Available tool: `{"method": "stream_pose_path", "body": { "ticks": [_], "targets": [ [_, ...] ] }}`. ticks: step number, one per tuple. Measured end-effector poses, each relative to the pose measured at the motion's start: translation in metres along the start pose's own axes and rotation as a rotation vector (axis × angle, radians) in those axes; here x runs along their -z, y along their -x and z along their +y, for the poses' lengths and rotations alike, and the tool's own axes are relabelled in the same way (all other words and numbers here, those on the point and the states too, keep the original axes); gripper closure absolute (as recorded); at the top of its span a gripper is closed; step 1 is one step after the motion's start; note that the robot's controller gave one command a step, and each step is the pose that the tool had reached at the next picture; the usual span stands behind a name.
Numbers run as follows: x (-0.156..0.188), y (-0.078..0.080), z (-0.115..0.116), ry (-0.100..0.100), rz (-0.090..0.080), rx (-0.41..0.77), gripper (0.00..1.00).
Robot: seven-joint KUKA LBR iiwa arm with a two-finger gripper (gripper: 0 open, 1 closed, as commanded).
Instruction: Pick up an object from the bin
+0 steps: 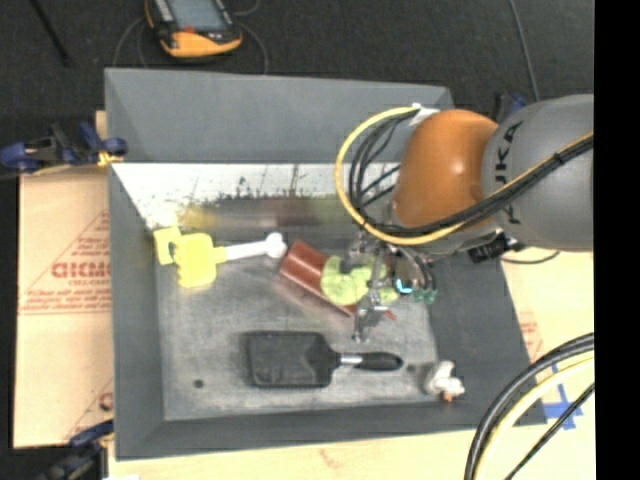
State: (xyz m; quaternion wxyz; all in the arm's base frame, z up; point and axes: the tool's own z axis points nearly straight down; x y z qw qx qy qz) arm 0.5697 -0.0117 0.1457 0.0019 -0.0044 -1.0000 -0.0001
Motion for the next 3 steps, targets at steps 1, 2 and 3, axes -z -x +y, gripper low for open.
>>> {"method": "stream_pose_path", "body": {
  "ticks": [1, 2, 3],
  "targets": [
    [0.005, 0.002, 0.000, 0.000, -0.008, 0.000, 0.00],
    [-0.071, 0.022, -0.035, 0.002, -0.002, -0.084, 0.00],
    [-0.073, 0.029, -0.038, -0.002, -0.011, 0.069, 0.00]
  ]
}}
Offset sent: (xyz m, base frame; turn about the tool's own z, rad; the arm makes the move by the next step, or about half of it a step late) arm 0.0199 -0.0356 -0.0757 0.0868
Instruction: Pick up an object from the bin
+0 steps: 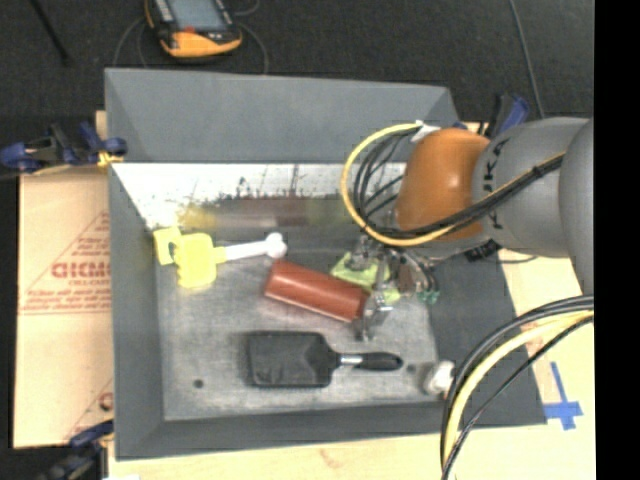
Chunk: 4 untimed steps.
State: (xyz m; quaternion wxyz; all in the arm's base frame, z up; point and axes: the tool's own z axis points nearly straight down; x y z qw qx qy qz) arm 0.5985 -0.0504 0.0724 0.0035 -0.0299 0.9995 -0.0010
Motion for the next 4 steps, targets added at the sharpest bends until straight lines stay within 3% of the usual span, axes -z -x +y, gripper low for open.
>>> {"method": "stream_pose_path", "body": {
  "ticks": [1, 2, 3, 4],
  "targets": [
    [0.0029, -0.0032, 0.0021, 0.003, 0.001, -0.123, 0.00],
    [0.0021, 0.0006, -0.0006, 0.000, 0.000, -0.010, 0.00],
    [0.0070, 0.0003, -0.0006, 0.000, -0.005, -0.124, 1.00],
    [0.0070, 0.0003, -0.0006, 0.000, -0.005, -0.124, 1.00]
  ]
}}
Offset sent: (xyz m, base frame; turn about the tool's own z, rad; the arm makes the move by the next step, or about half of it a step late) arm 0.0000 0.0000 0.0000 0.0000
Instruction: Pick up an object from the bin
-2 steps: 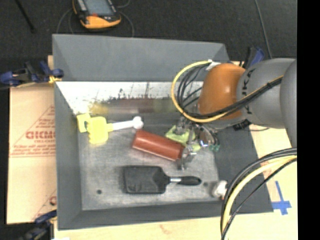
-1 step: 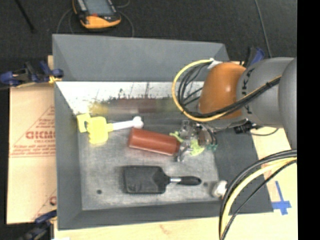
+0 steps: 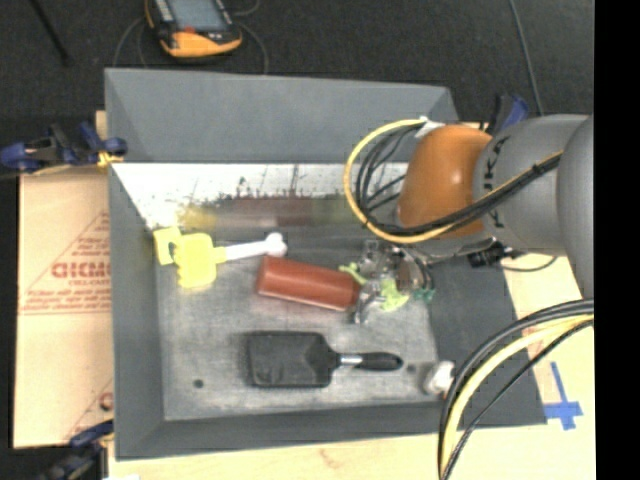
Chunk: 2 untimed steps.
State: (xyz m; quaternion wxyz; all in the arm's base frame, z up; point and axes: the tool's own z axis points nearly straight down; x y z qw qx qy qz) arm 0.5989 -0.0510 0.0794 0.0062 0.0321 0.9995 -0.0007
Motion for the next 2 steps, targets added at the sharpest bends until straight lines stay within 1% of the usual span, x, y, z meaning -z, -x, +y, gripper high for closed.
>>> {"method": "stream_pose_path", "body": {
  "ticks": [1, 2],
  "targets": [
    [0.0015, 0.0002, -0.0002, 0.000, 0.000, 0.000, 1.00],
    [0.0092, -0.0009, -0.0004, 0.000, 0.008, 0.000, 1.00]
  ]
}}
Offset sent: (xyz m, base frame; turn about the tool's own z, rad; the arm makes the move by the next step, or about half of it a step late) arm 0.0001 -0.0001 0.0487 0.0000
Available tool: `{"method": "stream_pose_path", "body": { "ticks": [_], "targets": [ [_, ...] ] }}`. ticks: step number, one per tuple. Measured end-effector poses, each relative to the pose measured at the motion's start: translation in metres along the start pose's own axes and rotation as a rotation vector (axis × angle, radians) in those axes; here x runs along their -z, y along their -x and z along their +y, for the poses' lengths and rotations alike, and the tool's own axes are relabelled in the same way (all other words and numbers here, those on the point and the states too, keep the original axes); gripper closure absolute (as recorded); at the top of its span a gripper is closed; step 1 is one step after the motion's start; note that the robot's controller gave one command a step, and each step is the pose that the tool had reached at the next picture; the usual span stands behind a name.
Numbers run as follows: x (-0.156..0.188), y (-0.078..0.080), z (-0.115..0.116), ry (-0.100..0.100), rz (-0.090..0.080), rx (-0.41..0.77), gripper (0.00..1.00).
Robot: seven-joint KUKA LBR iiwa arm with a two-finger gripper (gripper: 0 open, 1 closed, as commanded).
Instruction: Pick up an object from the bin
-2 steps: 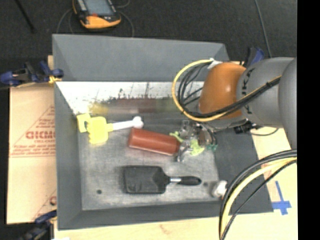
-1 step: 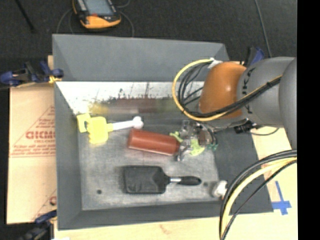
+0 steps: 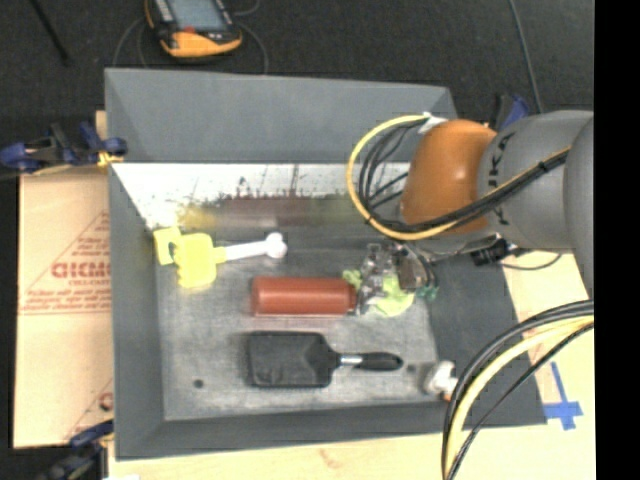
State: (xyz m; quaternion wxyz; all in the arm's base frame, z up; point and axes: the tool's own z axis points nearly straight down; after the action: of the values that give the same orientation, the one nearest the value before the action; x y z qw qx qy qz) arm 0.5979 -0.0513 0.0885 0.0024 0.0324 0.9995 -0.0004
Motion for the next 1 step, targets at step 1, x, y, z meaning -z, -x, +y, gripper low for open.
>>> {"method": "stream_pose_path", "body": {
  "ticks": [1],
  "targets": [
    [0.0129, 0.0002, 0.0000, 0.000, 0.001, 0.000, 1.00]
  ]
}}
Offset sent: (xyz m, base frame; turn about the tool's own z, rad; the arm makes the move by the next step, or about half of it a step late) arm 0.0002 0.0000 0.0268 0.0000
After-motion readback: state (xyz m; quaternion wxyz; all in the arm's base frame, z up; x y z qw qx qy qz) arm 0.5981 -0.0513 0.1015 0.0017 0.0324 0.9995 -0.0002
